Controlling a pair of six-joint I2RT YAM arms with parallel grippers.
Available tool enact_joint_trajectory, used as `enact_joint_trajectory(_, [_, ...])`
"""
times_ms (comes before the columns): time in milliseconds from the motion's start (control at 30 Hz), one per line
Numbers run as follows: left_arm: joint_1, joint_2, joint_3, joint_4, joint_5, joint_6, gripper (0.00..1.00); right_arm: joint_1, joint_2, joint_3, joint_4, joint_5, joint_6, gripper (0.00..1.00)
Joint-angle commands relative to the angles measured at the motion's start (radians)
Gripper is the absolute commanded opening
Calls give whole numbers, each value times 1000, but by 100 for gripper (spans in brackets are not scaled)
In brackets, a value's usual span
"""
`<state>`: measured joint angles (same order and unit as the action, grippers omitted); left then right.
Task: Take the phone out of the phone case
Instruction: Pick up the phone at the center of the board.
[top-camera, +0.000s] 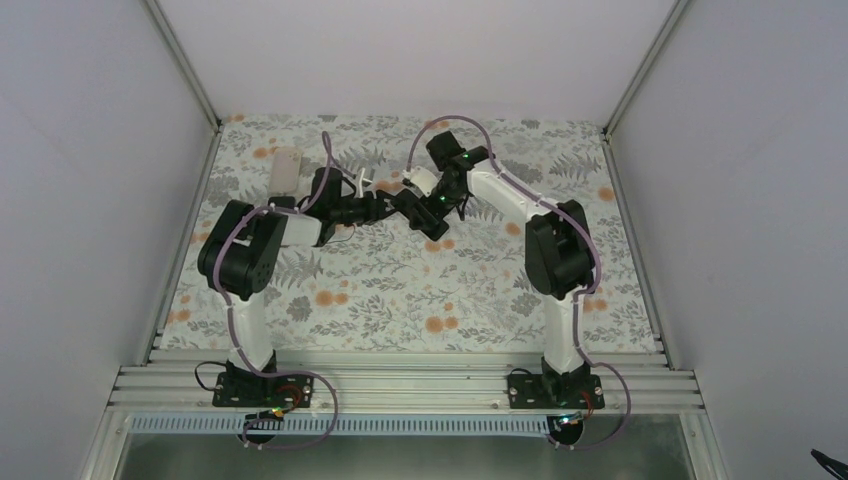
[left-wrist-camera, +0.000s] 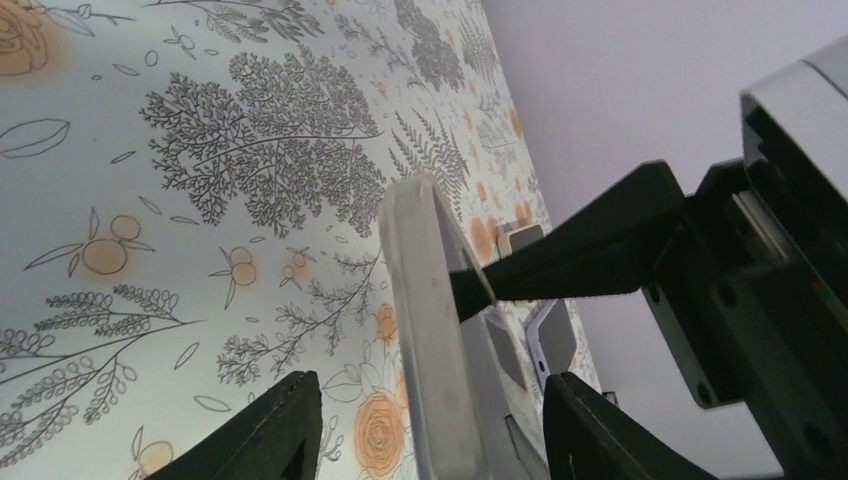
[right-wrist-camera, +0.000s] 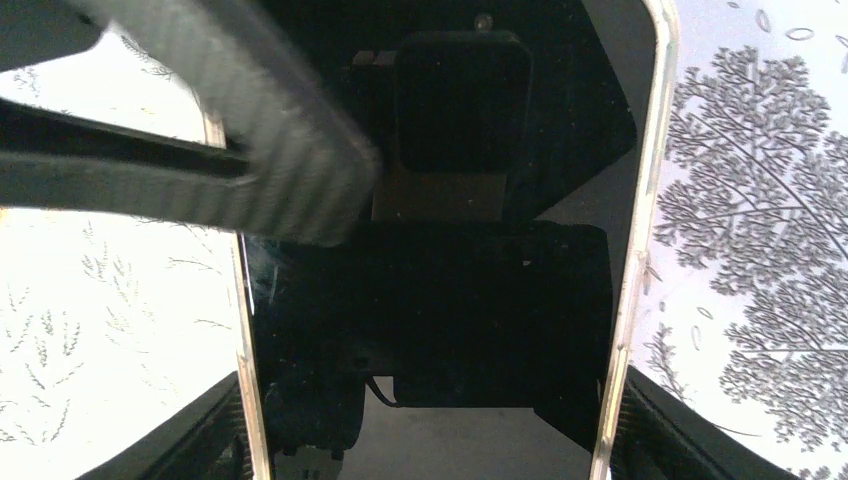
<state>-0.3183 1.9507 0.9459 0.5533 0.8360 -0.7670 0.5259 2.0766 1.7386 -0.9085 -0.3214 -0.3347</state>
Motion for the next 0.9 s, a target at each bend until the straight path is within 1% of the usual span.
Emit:
enact_joint_trajectory(0, [-6, 16, 31, 59, 32, -30, 48, 26, -64, -1, 26, -46, 26, 63])
enact_joint_trajectory(167, [-6, 9, 24, 62, 36, -38, 22, 33, -76, -11, 26, -59, 31, 64])
enact_joint_trajectory(200, [-5, 5, 23, 62, 37, -38, 17, 33, -79, -13, 26, -64, 31, 65])
enact_joint_trajectory(300, [-1, -14, 24, 52, 41, -24, 3, 33, -96, -23, 20, -97, 27, 83])
enact_joint_trajectory(367, [6, -32, 27, 34, 49, -7, 2, 30, -119, -33, 20, -128, 22, 95])
enact_joint_trajectory(400, [10, -44, 28, 21, 54, 7, 3, 31, -132, -35, 18, -145, 18, 100])
enact_joint_trajectory(567, [33, -131, 36, -77, 97, 107, 2, 10, -188, -31, -8, -260, 6, 99])
enact_joint_trajectory(733, [40, -253, 57, -234, 158, 273, 2, -30, -236, -8, -58, -434, -19, 99])
enact_joint_trajectory(867, [40, -375, 77, -374, 197, 414, 3, -49, -288, -13, -78, -517, -38, 99])
